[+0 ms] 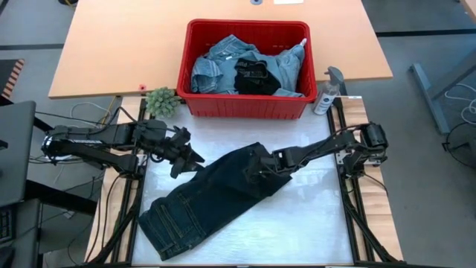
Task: Fold Laundry from Bin
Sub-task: Fold the black pants
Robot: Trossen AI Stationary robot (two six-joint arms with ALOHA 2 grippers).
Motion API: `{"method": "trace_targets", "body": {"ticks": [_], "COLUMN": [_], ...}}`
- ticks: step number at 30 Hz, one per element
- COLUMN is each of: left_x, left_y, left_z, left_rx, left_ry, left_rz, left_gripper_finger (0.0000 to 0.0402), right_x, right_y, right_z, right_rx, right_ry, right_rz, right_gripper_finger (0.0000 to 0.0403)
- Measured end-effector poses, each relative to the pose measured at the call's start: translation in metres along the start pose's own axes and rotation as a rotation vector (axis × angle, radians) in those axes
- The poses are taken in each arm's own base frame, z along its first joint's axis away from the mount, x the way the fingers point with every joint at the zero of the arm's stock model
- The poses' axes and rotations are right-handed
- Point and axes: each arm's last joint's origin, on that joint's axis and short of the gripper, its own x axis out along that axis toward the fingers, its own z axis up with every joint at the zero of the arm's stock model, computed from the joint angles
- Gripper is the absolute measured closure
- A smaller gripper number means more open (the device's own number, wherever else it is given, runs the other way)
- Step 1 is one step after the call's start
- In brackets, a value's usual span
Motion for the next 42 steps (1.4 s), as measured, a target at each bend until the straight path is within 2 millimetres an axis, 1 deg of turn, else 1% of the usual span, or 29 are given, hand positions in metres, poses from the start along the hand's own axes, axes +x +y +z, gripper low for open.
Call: {"method": "trace_targets", "body": {"ticks": [4,5,7,10,13,15,17,19,21,23,24,26,28,29,31,33,37,40,42], "left_x": [0.000,0.000,-0.002,-0.005,-0.005,-0.005,-0.005,-0.005,-0.005,-0.004,-0.004,-0.004,-0.004,-0.005,-0.006,-0.007,-0.008,-0.008,-0.007], "left_y": [0.000,0.000,-0.001,-0.001,-0.001,0.000,0.000,0.000,0.000,0.000,0.000,0.000,0.000,0.000,0.000,0.000,-0.003,-0.006,-0.010], "left_z": [0.000,0.000,0.000,0.001,0.002,0.002,0.002,0.002,0.001,0.001,0.001,0.001,0.001,0.001,0.000,-0.001,-0.004,-0.009,-0.017], "left_rx": [-0.031,-0.041,-0.047,-0.048,-0.049,-0.048,-0.048,-0.049,-0.050,-0.050,-0.050,-0.050,-0.052,-0.057,-0.066,-0.074,-0.077,-0.107,-0.100], "left_ry": [-0.005,-0.006,-0.011,-0.024,-0.033,-0.037,-0.037,-0.036,-0.033,-0.030,-0.031,-0.033,-0.030,-0.028,-0.015,-0.001,0.016,0.042,0.084], "left_rz": [0.006,0.006,0.002,-0.001,0.005,0.012,0.013,0.013,0.016,0.019,0.018,0.017,0.019,0.018,0.011,0.006,-0.002,-0.009,0.002], "left_gripper_finger": [0.0193,0.0193,0.0193,0.0193,0.0193,0.0193,0.0193,0.0193,0.0193,0.0193,0.0193,0.0193,0.0193,0.0193,0.0193,0.0194,0.0194,0.0194,0.0194], "right_x": [0.000,-0.002,-0.009,-0.028,-0.052,-0.061,-0.061,-0.051,-0.034,-0.018,-0.011,-0.004,-0.002,-0.003,-0.006,-0.013,-0.038,-0.043,-0.044], "right_y": [0.001,0.005,0.018,0.047,0.081,0.097,0.107,0.114,0.119,0.124,0.125,0.128,0.129,0.129,0.125,0.123,0.120,0.111,0.105], "right_z": [0.003,0.004,0.008,0.013,0.013,0.011,0.002,-0.009,-0.024,-0.033,-0.034,-0.028,-0.018,-0.015,-0.010,-0.007,0.001,-0.002,-0.007], "right_rx": [-0.024,-0.041,-0.072,-0.132,-0.232,-0.278,-0.348,-0.450,-0.547,-0.566,-0.567,-0.566,-0.560,-0.557,-0.561,-0.601,-0.691,-0.729,-0.754], "right_ry": [0.002,0.003,-0.005,-0.041,-0.105,-0.138,-0.132,-0.080,0.020,0.092,0.126,0.163,0.166,0.164,0.172,0.164,0.090,0.130,0.175], "right_rz": [0.019,0.030,0.081,0.186,0.332,0.401,0.419,0.448,0.506,0.582,0.627,0.747,0.820,0.826,0.800,0.779,0.738,0.636,0.569], "right_gripper_finger": [0.0361,0.0377,0.0380,0.0381,0.0381,0.0381,0.0381,0.0381,0.0381,0.0372,0.0359,0.0324,0.0284,0.0265,0.0230,0.0207,0.0192,0.0195,0.0200]}}
